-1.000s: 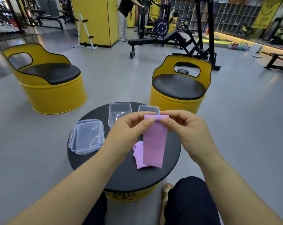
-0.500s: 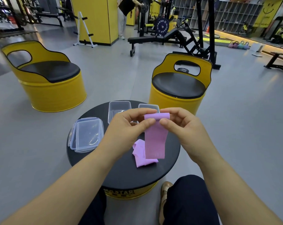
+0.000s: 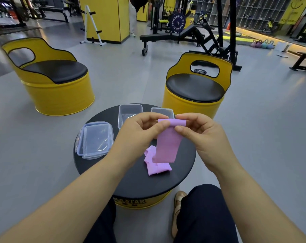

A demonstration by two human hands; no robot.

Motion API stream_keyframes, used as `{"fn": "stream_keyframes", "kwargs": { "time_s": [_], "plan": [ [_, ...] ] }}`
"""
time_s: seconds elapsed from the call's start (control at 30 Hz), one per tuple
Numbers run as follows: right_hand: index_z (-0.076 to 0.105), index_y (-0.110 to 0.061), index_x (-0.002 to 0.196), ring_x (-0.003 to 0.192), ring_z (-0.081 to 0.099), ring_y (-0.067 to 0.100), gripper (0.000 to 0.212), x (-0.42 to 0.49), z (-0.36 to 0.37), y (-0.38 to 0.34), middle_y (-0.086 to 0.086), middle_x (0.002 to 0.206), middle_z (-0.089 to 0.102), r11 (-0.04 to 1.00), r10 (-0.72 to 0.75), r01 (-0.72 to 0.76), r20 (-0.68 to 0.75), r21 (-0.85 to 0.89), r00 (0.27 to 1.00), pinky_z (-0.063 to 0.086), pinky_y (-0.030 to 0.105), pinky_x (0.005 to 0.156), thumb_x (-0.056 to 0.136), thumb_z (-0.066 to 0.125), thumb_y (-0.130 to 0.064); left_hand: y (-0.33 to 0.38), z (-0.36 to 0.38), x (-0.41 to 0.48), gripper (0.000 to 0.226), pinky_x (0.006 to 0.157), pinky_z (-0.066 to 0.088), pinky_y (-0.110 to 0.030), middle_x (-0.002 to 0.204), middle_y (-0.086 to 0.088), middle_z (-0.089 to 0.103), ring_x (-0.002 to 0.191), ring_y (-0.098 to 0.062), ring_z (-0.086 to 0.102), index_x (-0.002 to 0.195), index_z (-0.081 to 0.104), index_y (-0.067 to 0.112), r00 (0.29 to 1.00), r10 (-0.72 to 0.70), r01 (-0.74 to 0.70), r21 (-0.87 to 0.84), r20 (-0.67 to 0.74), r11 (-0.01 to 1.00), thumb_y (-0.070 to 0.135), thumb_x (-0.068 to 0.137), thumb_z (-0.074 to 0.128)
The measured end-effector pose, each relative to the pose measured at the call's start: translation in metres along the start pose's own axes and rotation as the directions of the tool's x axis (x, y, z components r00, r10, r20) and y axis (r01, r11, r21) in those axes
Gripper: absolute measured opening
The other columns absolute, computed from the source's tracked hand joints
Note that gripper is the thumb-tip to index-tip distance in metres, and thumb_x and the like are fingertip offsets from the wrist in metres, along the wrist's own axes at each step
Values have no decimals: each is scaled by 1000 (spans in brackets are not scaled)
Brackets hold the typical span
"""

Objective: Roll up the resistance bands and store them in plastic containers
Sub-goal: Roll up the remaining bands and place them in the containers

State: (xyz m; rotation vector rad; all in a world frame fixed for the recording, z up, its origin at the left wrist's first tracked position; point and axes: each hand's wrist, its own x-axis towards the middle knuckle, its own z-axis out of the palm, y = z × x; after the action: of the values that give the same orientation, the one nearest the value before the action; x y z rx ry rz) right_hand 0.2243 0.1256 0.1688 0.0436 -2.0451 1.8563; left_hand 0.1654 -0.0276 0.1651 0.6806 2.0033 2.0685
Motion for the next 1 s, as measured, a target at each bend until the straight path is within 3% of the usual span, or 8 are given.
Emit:
{"fn": "stream_keyframes", "kwargs": {
  "time_s": [0.1, 0.2, 0.3, 0.5, 0.67, 0.77, 0.9, 1.0],
  "plan": [
    [67, -16, 96, 78, 65, 1, 20, 0, 0, 0, -9, 81, 71, 1000, 12, -12, 12, 3, 1000, 51, 14, 70, 79, 66, -4, -2, 0, 0, 16, 74, 56, -27, 85, 1, 74, 81, -11, 69, 87, 70, 26, 1000, 7, -8, -27, -17, 1000, 30, 71, 71],
    [65, -20, 98, 76, 64, -1, 26, 1, 2, -2, -1, 84, 67, 999, 49, -49, 10, -11, 999, 50, 13, 69, 73, 66, -25, -4, -1, 1, 17, 70, 52, -19, 80, 5, 73, 79, -7, 68, 87, 70, 25, 999, 27, -28, -43, -21, 999, 11, 78, 72],
    [67, -16, 94, 73, 62, -5, 29, 3, 3, -2, -9, 79, 68, 997, 62, -63, -25, -37, 998, 47, 10, 65, 71, 62, -33, -3, 0, 1, 23, 67, 51, -15, 79, 8, 73, 77, -5, 68, 86, 70, 23, 999, 45, -46, -48, -11, 998, 2, 78, 70],
    [69, -14, 91, 72, 63, -2, 27, 3, 2, 3, -13, 75, 70, 998, 48, -50, -48, -38, 998, 50, 13, 65, 69, 68, -30, -6, 0, 1, 29, 68, 50, -15, 84, 5, 73, 78, -5, 68, 88, 69, 26, 999, 32, -32, -66, -10, 997, -1, 77, 70],
    [68, -16, 88, 72, 64, -2, 15, 3, 1, 8, -14, 72, 70, 1000, 26, -26, -38, 16, 999, 50, 12, 65, 73, 70, -14, -11, -1, 1, 28, 75, 56, -32, 95, -5, 73, 85, -14, 69, 96, 67, 23, 996, -85, 86, -81, 21, 993, 25, 70, 78],
    [67, -15, 87, 72, 64, -1, 17, 1, 3, 12, -14, 72, 70, 999, 14, -13, -19, 48, 1000, 51, 13, 66, 76, 69, -2, -15, -1, 2, 32, 77, 53, -32, 91, -5, 74, 84, -15, 68, 94, 69, 16, 990, -134, 140, -167, 44, 976, 29, 64, 72],
    [66, -21, 93, 86, 63, 9, 25, 3, -3, 15, -10, 90, 69, 999, 44, -42, 84, -33, 995, 53, 20, 74, 70, 76, -17, -17, -6, 6, 26, 76, 54, -26, 86, -2, 73, 80, -14, 66, 93, 69, 10, 970, -190, 229, -302, 155, 925, 17, 67, 68],
    [59, -33, 112, 92, 58, 18, 48, 10, -15, 6, -3, 113, 60, 970, 126, -54, 300, -237, 946, 54, 28, 82, 68, 79, -27, -15, -16, 11, 28, 75, 54, -26, 94, -9, 69, 84, -19, 64, 102, 68, 0, 913, -240, 330, -249, 329, 911, 11, 76, 68]
  ]
}}
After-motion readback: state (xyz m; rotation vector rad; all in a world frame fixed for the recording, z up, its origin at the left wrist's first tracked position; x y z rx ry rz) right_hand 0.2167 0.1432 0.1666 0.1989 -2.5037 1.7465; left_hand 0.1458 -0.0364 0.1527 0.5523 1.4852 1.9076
